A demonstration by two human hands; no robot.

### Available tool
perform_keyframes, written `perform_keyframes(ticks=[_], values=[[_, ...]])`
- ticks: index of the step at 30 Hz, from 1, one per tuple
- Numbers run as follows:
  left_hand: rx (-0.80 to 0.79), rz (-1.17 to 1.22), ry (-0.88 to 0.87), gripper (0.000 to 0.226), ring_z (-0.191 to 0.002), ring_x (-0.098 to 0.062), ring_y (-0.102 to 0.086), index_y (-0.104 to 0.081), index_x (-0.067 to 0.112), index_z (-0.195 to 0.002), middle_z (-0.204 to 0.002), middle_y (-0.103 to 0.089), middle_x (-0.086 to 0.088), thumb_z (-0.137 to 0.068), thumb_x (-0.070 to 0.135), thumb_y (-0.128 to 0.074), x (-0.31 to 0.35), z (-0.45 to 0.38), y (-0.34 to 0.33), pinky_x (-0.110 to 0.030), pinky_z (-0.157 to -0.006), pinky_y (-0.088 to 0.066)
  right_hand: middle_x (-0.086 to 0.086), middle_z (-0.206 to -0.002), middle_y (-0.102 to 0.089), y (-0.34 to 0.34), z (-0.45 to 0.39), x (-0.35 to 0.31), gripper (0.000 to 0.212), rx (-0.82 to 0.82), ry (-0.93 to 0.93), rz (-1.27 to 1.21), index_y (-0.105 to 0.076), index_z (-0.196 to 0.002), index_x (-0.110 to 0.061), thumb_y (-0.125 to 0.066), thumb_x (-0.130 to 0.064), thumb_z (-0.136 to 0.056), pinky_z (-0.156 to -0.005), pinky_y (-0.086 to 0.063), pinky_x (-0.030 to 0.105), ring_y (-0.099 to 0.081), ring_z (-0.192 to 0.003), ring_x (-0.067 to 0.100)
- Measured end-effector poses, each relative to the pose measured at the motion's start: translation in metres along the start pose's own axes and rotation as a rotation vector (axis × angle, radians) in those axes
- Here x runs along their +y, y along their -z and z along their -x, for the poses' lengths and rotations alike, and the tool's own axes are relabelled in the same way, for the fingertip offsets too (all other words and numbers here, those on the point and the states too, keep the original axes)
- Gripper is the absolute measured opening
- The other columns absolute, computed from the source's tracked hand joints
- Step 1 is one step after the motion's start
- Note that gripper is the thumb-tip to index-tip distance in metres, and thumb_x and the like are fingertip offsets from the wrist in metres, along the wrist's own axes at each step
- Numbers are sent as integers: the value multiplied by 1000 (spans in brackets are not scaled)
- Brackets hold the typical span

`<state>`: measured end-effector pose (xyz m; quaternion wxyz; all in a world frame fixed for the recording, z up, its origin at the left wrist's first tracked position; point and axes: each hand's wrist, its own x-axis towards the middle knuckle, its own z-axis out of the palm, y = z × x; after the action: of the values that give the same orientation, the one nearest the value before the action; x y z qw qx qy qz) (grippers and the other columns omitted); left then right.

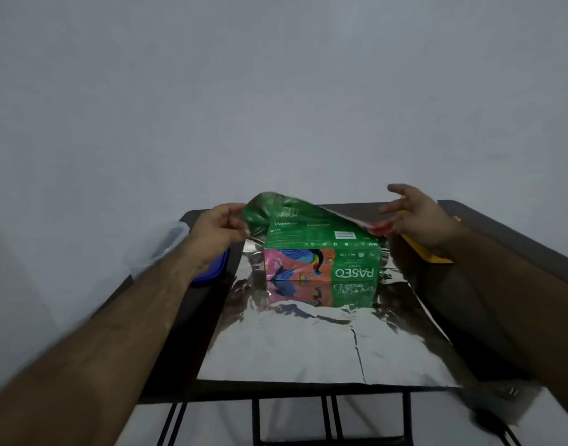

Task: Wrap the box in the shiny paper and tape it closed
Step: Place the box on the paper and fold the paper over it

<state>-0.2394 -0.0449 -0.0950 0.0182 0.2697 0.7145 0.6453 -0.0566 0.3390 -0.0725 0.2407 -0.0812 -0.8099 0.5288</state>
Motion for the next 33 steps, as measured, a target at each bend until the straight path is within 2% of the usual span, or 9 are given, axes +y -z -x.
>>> perform_keyframes(ticks=[3,8,12,14,17,21,24,29,33], values=[[5,-78,-18,29,-84,-15,-68,-77,13,-91,-78,-77,8,-87,-16,-76,0,14,-4,-28,-86,-54,12,-98,-68,2,8,3,77,43,52,144,-44,-150,1,-33,38,-83,-68,-58,18,-75,-81,22],[123,-249,-51,37,-95,-18,-72,-78,31,-80,-96,-78,3,-90,-5,-76,0,16,-1,-41,-100,-58,12,-84,-69,5,17,-6,71,44,159,368,-63,-131,-6,-34,33,-80,-94,-56,21,-70,-79,-8],[258,-287,-232,42,-111,-17,-61,-63,30,-113,-120,-61,14,-86,-1,-69,29,18,-17,-43,-93,-57,0,-92,-70,11,17,-21,64,-45,150,532,-69,-132,-11,-49,25,-85,-96,-53,28,-64,-90,8],[87,-412,-375,60,-136,-14,-48,-57,29,-137,-144,-53,15,-82,12,-72,48,15,-23,-33,-105,-48,-2,-104,-61,10,19,-33,51,-165,160,577,-70,-133,-19,-69,7,-88,-92,-51,27,-61,-97,12],[-327,-787,-422,90,-159,-13,-26,-39,32,-162,-172,-34,7,-77,52,-61,63,4,-38,-49,-128,-16,-6,-133,-57,4,25,-46,71,-395,139,635,-66,-140,-26,-81,-35,-71,-106,-46,31,-56,-122,9],[-558,-1164,-289,99,-148,-12,-44,-41,38,-160,-157,-53,12,-76,91,-48,64,2,-62,-56,-128,-12,-15,-131,-65,-8,27,-49,85,-459,103,746,-62,-132,-41,-89,-67,-56,-108,-51,39,-62,-121,9],[-515,-1162,-335,93,-136,-11,-53,-47,35,-156,-146,-57,15,-79,86,-54,59,9,-66,-53,-120,-25,-17,-122,-67,-11,31,-52,77,-414,186,810,-62,-129,-40,-85,-74,-64,-101,-54,41,-64,-112,7],[-412,-1143,-419,78,-147,-13,-44,-47,29,-159,-159,-50,10,-94,70,-60,52,28,-70,-52,-120,-22,-5,-131,-63,-21,38,-53,75,-365,345,917,-59,-148,-26,-78,-63,-85,-105,-49,40,-59,-121,15],[-327,-1147,-461,68,-148,-12,-44,-50,30,-157,-158,-53,12,-99,64,-60,48,39,-75,-49,-120,-20,-3,-139,-59,-29,42,-43,69,-291,414,984,-68,-140,-26,-72,-68,-85,-108,-45,44,-54,-128,18]])
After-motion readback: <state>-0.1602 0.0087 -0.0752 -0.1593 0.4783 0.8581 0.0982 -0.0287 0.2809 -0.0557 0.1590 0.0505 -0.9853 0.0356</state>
